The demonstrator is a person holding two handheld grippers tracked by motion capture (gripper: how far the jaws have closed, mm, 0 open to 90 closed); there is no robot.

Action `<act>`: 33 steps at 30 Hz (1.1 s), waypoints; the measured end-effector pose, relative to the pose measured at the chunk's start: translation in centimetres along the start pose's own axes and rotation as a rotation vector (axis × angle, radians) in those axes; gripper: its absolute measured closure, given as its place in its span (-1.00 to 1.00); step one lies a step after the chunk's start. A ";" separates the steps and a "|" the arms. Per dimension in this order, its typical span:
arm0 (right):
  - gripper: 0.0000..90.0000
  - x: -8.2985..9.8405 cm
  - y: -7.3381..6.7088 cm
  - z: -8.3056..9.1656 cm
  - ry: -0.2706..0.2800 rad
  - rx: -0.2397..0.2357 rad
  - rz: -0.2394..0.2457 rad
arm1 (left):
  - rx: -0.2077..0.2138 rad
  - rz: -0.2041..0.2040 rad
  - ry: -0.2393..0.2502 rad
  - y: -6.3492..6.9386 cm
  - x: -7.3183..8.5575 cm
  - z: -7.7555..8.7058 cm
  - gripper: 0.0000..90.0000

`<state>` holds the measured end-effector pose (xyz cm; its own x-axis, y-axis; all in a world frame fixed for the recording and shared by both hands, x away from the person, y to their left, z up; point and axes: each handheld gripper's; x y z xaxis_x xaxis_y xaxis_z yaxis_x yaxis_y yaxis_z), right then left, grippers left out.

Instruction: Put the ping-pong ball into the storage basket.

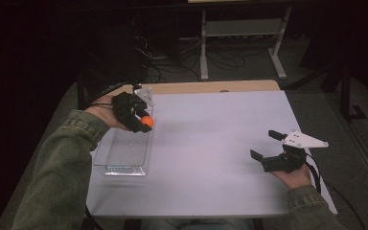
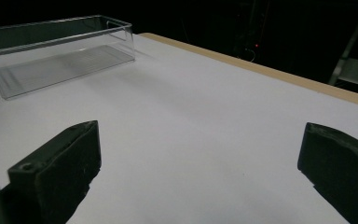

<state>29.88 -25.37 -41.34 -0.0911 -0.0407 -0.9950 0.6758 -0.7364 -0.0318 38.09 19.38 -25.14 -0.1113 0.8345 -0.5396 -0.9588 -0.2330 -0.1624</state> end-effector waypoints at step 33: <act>-1.00 -0.1 0.0 0.1 -0.001 0.020 0.008 | -0.003 0.046 -0.047 0.3 5.6 0.8 0.12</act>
<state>29.81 -25.50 -41.28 -0.0863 -0.0475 -0.9951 0.6617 -0.7494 -0.0217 36.93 24.34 -27.53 -0.1676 0.8453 -0.5074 -0.9516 -0.2732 -0.1408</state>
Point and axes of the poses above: each handheld gripper's, and its own axes: z roughly backward along the jaws, x roughly out of its underside, y roughly to its right, and after that the axes turned 13 degrees about y, right-handed
